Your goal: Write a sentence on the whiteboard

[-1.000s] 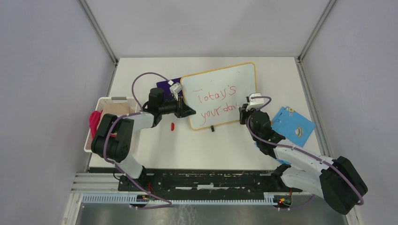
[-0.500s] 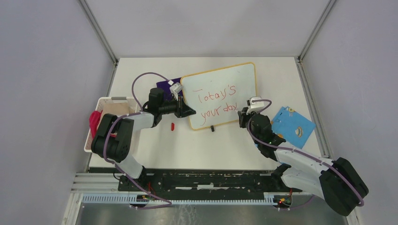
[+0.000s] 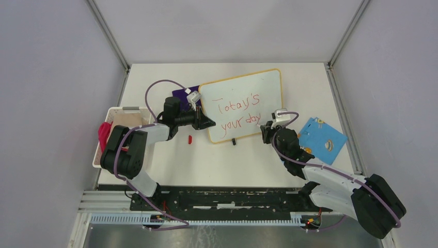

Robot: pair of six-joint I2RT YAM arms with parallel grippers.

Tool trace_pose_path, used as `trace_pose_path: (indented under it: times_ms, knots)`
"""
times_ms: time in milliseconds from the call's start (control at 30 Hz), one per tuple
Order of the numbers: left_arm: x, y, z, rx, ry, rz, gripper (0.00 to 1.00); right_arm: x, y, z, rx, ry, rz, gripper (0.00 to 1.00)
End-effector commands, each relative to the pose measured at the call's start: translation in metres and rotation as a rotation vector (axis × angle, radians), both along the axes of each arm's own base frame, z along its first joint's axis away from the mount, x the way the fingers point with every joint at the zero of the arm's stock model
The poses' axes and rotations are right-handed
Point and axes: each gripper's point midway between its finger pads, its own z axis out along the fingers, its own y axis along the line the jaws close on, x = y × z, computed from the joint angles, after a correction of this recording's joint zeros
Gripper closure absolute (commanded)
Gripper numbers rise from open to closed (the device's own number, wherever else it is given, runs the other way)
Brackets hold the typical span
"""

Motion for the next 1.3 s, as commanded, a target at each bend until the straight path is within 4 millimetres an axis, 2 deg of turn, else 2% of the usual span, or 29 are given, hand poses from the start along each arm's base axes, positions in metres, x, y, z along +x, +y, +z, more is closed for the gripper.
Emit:
trace_pose_path:
  times_ms: [0,400,567,667,800,933,1067,1267]
  knots:
    - [-0.009,0.020,-0.064,0.206,0.089,0.064,0.98,-0.005,0.008,-0.003,0.028,0.010,0.030,1.00]
    - [-0.009,0.020,-0.064,0.207,0.089,0.064,0.98,-0.011,0.030,-0.001,0.042,0.013,0.089,1.00]
    - [-0.009,0.020,-0.063,0.206,0.087,0.064,0.98,-0.010,0.025,0.027,0.056,-0.042,0.069,1.00]
    - [-0.009,0.020,-0.064,0.207,0.089,0.064,0.98,-0.011,0.012,0.053,0.053,-0.100,0.034,1.00]
    - [-0.009,0.020,-0.064,0.207,0.088,0.065,0.98,-0.016,-0.015,0.087,0.029,-0.182,-0.049,1.00]
    - [-0.009,0.020,-0.064,0.207,0.088,0.064,0.98,-0.026,-0.046,0.107,0.016,-0.244,-0.140,1.00]
    - [-0.009,0.020,-0.064,0.208,0.089,0.065,0.98,-0.036,-0.063,0.106,0.019,-0.260,-0.185,1.00]
    - [-0.009,0.020,-0.065,0.210,0.092,0.066,0.98,-0.038,-0.064,0.076,0.026,-0.212,-0.194,1.00]
